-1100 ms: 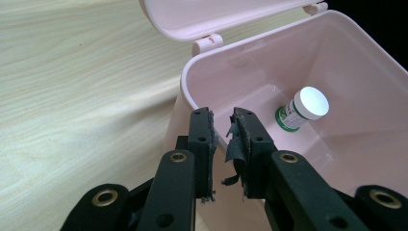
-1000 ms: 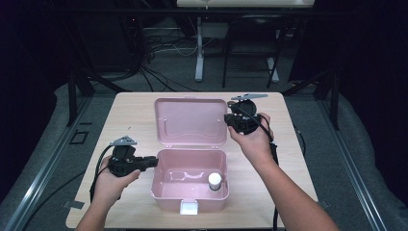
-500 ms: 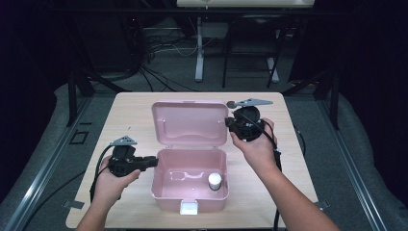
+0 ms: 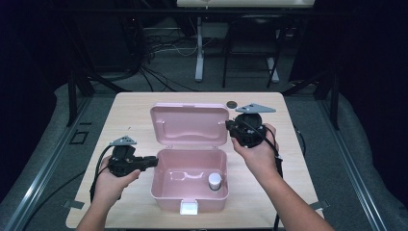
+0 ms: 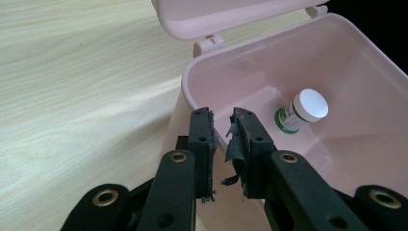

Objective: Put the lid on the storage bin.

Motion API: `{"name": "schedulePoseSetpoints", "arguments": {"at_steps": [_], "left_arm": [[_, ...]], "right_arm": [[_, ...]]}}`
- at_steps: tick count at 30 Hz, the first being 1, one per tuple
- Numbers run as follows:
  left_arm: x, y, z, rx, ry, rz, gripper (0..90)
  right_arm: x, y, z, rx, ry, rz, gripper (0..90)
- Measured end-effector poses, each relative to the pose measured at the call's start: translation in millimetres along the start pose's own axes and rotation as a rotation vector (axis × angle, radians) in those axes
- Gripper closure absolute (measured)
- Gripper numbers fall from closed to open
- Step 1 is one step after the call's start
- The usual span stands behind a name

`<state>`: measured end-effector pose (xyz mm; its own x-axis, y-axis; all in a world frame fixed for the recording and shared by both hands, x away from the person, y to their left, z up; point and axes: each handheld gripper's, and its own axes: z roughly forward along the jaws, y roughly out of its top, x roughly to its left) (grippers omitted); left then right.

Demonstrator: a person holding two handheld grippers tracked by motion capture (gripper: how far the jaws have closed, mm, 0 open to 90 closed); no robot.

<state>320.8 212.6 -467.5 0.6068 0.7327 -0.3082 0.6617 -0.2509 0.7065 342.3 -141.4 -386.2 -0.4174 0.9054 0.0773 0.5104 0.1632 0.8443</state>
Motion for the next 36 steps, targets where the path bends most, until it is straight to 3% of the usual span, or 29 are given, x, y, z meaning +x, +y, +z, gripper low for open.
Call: {"name": "schedulePoseSetpoints", "arguments": {"at_steps": [16,25,33,36], "left_arm": [[-0.5,2.5,-3.0,-0.013,0.01,0.006,78.5],[-1.8,9.8,-16.8,-0.078,0.032,0.018,75.0],[-8.6,21.4,-29.6,-0.182,0.092,0.085,67.5],[-10.9,25.0,-33.8,-0.22,0.094,0.102,66.6]], "right_arm": [[5.3,-10.8,-10.4,-0.039,0.002,-0.03,87.5],[6.8,-12.1,-12.2,-0.041,-0.001,-0.032,87.5],[6.9,-12.6,-12.8,-0.042,0.001,-0.034,87.4],[6.6,-13.3,-13.0,-0.044,0.003,-0.033,87.4]]}}
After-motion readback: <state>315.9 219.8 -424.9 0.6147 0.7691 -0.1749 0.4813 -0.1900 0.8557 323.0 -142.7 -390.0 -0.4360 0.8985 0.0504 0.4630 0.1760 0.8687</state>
